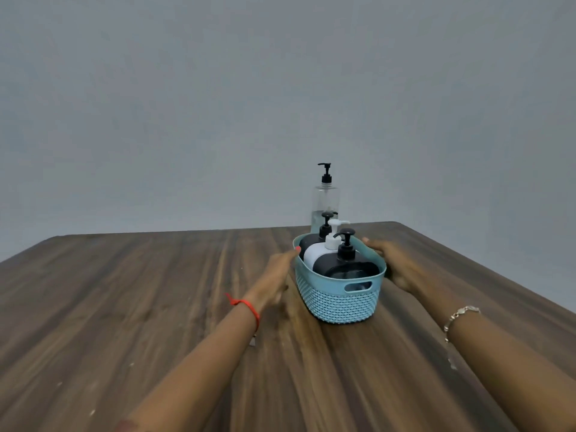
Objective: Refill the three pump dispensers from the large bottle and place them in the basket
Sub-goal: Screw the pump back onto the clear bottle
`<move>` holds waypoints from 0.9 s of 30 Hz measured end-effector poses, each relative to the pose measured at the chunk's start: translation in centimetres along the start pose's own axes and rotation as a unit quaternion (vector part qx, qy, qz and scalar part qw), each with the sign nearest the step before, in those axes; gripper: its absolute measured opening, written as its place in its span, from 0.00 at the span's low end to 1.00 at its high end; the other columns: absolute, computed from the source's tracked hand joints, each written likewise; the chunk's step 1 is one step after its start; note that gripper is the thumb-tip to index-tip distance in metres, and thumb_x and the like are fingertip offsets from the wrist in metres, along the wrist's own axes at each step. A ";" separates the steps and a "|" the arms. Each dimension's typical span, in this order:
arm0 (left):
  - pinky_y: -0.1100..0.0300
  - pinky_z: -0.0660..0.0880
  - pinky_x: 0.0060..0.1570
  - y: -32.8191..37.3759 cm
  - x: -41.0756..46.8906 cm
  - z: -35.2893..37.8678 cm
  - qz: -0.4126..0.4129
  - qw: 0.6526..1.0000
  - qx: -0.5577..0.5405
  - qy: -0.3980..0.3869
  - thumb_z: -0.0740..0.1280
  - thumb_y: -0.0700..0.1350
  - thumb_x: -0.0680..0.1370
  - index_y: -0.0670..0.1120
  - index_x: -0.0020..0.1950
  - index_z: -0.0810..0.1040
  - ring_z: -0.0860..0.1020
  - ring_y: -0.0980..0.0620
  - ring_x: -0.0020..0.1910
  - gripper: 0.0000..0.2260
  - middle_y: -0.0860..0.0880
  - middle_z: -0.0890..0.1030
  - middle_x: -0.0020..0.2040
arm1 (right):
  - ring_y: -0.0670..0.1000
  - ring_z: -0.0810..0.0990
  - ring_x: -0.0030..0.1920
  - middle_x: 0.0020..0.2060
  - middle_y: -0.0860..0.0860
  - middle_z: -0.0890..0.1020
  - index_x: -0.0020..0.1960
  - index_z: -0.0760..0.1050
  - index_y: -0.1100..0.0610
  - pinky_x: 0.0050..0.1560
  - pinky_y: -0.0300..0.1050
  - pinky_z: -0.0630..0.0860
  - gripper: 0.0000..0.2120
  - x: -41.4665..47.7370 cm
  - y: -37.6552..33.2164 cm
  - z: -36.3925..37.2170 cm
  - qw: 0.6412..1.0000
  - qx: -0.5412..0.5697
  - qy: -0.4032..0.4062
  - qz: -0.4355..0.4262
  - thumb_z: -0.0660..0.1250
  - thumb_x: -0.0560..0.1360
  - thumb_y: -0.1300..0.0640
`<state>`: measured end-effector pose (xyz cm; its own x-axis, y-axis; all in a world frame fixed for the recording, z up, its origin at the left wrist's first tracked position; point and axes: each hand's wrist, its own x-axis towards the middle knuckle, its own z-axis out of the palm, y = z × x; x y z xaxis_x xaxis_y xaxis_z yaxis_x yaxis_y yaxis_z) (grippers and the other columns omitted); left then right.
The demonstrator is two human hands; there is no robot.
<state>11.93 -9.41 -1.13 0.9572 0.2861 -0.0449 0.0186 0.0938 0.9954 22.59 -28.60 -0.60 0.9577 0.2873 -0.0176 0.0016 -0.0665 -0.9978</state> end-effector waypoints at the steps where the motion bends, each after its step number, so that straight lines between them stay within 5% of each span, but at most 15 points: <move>1: 0.49 0.64 0.65 -0.2 -1.0 0.4 -0.009 1.000 -0.013 -0.008 0.58 0.48 0.81 0.41 0.70 0.67 0.65 0.43 0.70 0.20 0.45 0.68 0.71 | 0.52 0.78 0.41 0.45 0.56 0.82 0.54 0.79 0.60 0.43 0.45 0.74 0.11 -0.7 0.1 0.2 1.000 -0.005 0.020 -0.001 0.63 0.76 0.55; 4: 0.61 0.73 0.49 -0.8 -2.1 1.2 -0.017 0.998 -0.049 -0.021 0.59 0.48 0.81 0.41 0.70 0.67 0.68 0.47 0.66 0.20 0.52 0.70 0.63 | 0.48 0.75 0.31 0.36 0.53 0.77 0.57 0.74 0.62 0.31 0.42 0.72 0.11 -2.5 0.3 0.8 0.997 -0.028 0.067 0.019 0.61 0.78 0.59; 7: 0.56 0.74 0.53 -1.6 -1.4 1.9 -0.004 0.999 -0.033 0.001 0.63 0.47 0.79 0.38 0.66 0.70 0.75 0.49 0.58 0.19 0.48 0.75 0.64 | 0.53 0.75 0.36 0.38 0.55 0.77 0.58 0.72 0.62 0.36 0.48 0.73 0.12 -3.7 0.4 1.6 0.995 -0.018 0.084 0.057 0.60 0.79 0.57; 11: 0.54 0.75 0.48 -2.0 -1.4 2.8 0.022 1.000 0.010 0.012 0.59 0.41 0.80 0.38 0.55 0.76 0.79 0.46 0.46 0.10 0.42 0.81 0.49 | 0.55 0.73 0.35 0.38 0.55 0.75 0.55 0.69 0.61 0.42 0.61 0.71 0.09 -4.7 0.1 2.5 0.991 -0.028 0.106 0.078 0.54 0.81 0.57; 16: 0.52 0.71 0.40 -2.0 -1.4 2.4 0.073 0.990 0.114 0.043 0.53 0.39 0.79 0.39 0.41 0.73 0.74 0.47 0.40 0.11 0.43 0.75 0.39 | 0.62 0.77 0.50 0.56 0.64 0.77 0.60 0.69 0.69 0.53 0.62 0.76 0.15 -4.4 0.2 3.5 0.980 -0.101 0.168 0.031 0.52 0.80 0.60; 19: 0.52 0.71 0.38 -1.9 -1.4 1.4 0.094 0.982 0.153 0.053 0.53 0.39 0.78 0.37 0.42 0.75 0.73 0.46 0.40 0.12 0.41 0.75 0.38 | 0.64 0.76 0.53 0.55 0.64 0.76 0.57 0.69 0.69 0.53 0.63 0.76 0.14 -4.6 0.5 4.4 0.970 -0.146 0.194 0.004 0.52 0.79 0.61; 22: 0.52 0.69 0.37 -1.3 -2.1 -0.1 0.104 0.975 0.181 0.075 0.55 0.39 0.77 0.41 0.33 0.69 0.70 0.47 0.37 0.13 0.46 0.70 0.30 | 0.62 0.76 0.52 0.53 0.64 0.76 0.57 0.70 0.69 0.53 0.59 0.76 0.13 -5.1 0.4 5.8 0.968 -0.157 0.197 -0.008 0.53 0.79 0.62; 27: 0.48 0.73 0.36 0.2 -3.8 -3.8 0.128 0.968 0.200 0.080 0.54 0.38 0.79 0.41 0.33 0.70 0.71 0.47 0.34 0.14 0.43 0.72 0.33 | 0.60 0.78 0.51 0.53 0.63 0.77 0.54 0.71 0.68 0.47 0.54 0.76 0.11 -5.9 -0.5 9.4 0.973 -0.143 0.177 -0.040 0.53 0.78 0.65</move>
<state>7.25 -6.88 -1.13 0.8887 0.3989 0.2262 -0.0716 -0.3665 0.9277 14.24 -21.25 -0.61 0.9904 -0.0408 0.1322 0.1111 -0.3348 -0.9357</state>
